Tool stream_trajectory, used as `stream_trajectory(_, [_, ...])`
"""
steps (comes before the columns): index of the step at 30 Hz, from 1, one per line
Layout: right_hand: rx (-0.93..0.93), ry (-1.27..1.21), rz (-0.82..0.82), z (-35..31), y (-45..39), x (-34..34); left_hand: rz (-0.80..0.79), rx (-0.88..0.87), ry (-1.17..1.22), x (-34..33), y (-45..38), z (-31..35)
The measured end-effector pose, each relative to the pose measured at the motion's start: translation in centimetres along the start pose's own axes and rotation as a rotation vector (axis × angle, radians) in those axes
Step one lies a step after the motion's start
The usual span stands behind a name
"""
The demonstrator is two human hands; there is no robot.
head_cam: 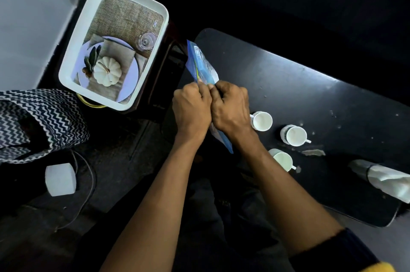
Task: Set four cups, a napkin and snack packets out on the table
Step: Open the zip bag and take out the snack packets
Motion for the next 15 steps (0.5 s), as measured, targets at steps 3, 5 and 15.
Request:
stream_trajectory(3, [-0.060, 0.054, 0.179, 0.8, 0.8, 1.2, 0.074, 0.014, -0.118, 0.9, 0.6, -0.2])
stream_trajectory(5, [-0.155, 0.059, 0.333, 1.8, 1.1, 3.0, 0.148, 0.101, -0.131, 2.1, 0.9, -1.4])
stream_trajectory(15, [-0.298, -0.067, -0.101, 3.9, 0.3, 1.9, 0.133, 0.127, 0.070, 2.7, 1.1, -3.3])
Point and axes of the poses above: each hand's wrist, its own y-axis away from the middle knuckle, its own x-axis out of the back of the hand, z = x × y, the point moved 7 cm from there along -y, towards the middle knuckle, and after that the axes turned 9 degrees about -z, right-handed, at the moved point
